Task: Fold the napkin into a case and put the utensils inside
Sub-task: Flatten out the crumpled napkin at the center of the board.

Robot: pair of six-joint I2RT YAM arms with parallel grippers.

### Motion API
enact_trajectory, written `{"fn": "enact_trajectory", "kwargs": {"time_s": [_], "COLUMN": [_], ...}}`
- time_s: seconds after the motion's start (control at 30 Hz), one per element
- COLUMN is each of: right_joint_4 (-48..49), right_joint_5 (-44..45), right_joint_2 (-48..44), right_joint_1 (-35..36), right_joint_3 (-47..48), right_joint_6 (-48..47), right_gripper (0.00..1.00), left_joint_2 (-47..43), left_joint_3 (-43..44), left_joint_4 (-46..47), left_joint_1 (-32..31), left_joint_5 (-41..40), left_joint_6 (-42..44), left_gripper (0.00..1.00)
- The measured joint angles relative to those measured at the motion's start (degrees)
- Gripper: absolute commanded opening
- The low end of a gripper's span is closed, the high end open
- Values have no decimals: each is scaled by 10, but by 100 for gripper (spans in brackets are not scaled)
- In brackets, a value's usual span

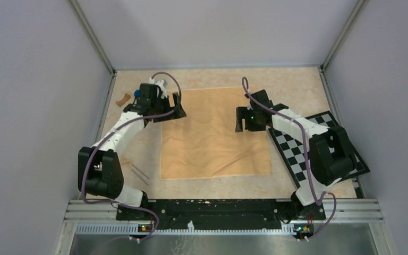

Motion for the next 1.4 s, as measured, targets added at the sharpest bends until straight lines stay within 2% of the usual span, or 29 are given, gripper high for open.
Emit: {"fn": "enact_trajectory", "kwargs": {"time_s": [0.1,0.23,0.5,0.67,0.93,1.03,1.13,1.23,1.4], "right_joint_4": [20,59,92,95,75,28,-12,-83,-198], "right_joint_5": [-18,-16,1,10,12,40,55,81,111], "right_joint_2": [-5,21,113,152,150,104,5,-138,-223], "right_joint_1": [-2,-8,-13,-17,-11,5,20,28,25], "right_joint_3": [-41,-37,20,71,75,63,22,-48,-126], "right_joint_6": [9,9,-12,-32,-36,-14,37,138,256], "right_gripper": [75,75,74,74,72,73,71,66,62], "left_joint_2": [-10,-6,-24,-67,-76,-117,-177,-227,-266], "left_joint_3": [-77,-155,-247,-274,-258,-243,-217,-196,-194], "left_joint_4": [37,61,102,104,65,32,-8,-46,-126], "left_joint_1": [-14,-30,-31,-31,-28,-28,-28,-27,-16], "left_joint_5": [43,68,33,-9,-64,-71,-75,-80,-99], "left_joint_6": [-23,-45,-92,-119,-123,-121,-121,-135,-191], "left_gripper": [99,99,99,99,99,99,99,99,99]}}
